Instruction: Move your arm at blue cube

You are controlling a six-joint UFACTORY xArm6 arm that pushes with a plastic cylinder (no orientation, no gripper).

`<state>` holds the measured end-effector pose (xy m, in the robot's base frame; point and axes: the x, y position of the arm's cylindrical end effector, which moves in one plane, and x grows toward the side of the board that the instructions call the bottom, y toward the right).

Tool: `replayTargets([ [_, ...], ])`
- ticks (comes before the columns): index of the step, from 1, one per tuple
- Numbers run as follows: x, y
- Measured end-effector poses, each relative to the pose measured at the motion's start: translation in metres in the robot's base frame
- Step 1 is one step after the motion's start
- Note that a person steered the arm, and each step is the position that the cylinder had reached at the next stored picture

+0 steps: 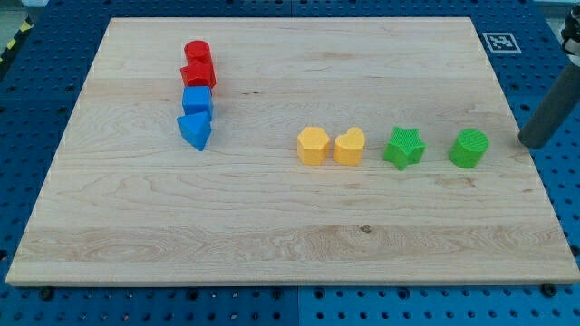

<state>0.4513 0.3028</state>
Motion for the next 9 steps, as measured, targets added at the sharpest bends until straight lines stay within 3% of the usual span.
replayTargets([
  [3, 0.000, 0.000],
  [4, -0.028, -0.009],
  [5, -0.067, -0.069],
  [6, -0.072, -0.149],
  [8, -0.038, -0.305],
  [9, -0.038, -0.309],
])
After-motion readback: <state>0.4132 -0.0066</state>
